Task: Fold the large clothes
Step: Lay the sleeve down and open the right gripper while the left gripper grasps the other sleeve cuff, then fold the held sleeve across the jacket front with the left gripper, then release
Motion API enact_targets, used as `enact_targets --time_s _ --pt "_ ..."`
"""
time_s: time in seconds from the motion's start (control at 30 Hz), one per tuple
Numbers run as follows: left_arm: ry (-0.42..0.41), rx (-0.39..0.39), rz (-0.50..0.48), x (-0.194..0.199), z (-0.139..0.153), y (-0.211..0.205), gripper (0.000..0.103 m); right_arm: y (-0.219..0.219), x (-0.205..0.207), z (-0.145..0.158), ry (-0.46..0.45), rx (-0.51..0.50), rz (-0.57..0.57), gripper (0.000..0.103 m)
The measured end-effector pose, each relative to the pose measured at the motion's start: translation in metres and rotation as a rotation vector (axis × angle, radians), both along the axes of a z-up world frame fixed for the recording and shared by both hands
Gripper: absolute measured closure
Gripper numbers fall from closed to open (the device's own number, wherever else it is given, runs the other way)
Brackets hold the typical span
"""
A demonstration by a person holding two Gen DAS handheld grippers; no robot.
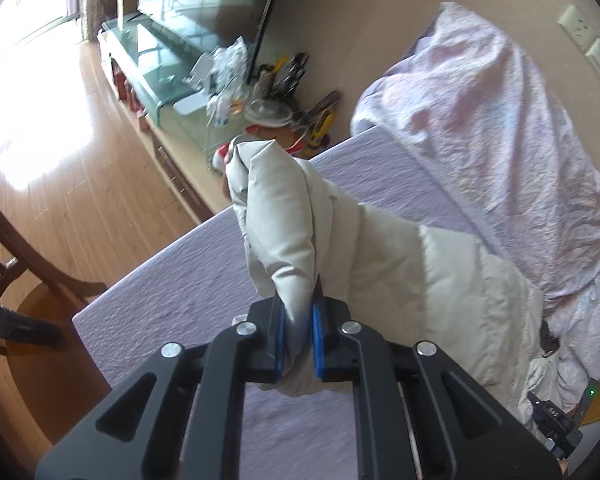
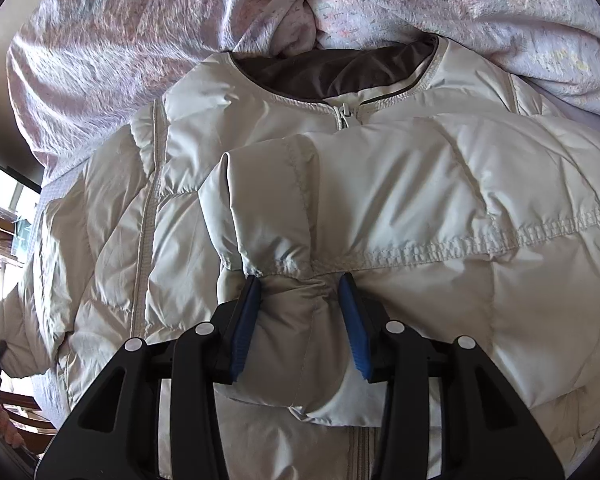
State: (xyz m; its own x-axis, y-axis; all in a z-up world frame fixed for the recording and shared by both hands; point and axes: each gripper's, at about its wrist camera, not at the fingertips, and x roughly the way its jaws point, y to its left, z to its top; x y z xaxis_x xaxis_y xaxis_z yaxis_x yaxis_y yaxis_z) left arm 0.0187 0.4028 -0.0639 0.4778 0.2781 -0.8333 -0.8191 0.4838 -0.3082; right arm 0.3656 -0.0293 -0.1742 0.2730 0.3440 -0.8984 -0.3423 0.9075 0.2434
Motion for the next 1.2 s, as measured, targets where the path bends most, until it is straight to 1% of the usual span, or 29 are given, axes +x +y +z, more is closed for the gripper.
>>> enact_targets --time_s 0.1,0.2,0.3,0.33,0.43,0.53,0.7,0.87,1.03,1.2 --pt "-0.049 0.037 -0.059 0.019 0.028 -0.017 0.093 -0.004 -0.002 0.001 0.002 0.008 0.003 0.059" --pt "-0.086 0.063 -0.117 0.041 0.050 -0.033 0.093 -0.013 -0.005 0.007 -0.005 0.010 0.009 0.058" --pt "-0.132 0.083 -0.198 0.067 0.074 -0.057 0.093 -0.023 -0.010 0.012 -0.020 0.003 0.009 0.052" --pt "-0.148 0.090 -0.239 0.079 0.083 -0.070 0.093 -0.027 -0.012 0.015 -0.028 0.000 0.010 0.049" --pt "-0.167 0.106 -0.326 0.105 0.096 -0.103 0.093 -0.039 -0.015 0.021 -0.050 -0.007 0.007 0.040" --pt "-0.184 0.113 -0.417 0.132 0.104 -0.140 0.093 -0.053 -0.017 0.025 -0.059 0.001 -0.002 0.039" --pt "-0.187 0.104 -0.567 0.175 0.102 -0.198 0.093 -0.080 -0.016 0.031 -0.074 0.005 -0.050 0.039" --pt "-0.153 0.096 -0.702 0.214 0.086 -0.260 0.093 -0.110 -0.016 0.032 -0.065 0.019 -0.094 0.039" --pt "-0.130 0.036 -0.795 0.235 0.065 -0.306 0.093 -0.132 -0.019 0.034 -0.070 0.023 -0.117 0.039" --pt "-0.104 0.016 -0.881 0.251 0.053 -0.345 0.093 -0.150 -0.023 0.035 -0.089 0.030 -0.132 0.039"
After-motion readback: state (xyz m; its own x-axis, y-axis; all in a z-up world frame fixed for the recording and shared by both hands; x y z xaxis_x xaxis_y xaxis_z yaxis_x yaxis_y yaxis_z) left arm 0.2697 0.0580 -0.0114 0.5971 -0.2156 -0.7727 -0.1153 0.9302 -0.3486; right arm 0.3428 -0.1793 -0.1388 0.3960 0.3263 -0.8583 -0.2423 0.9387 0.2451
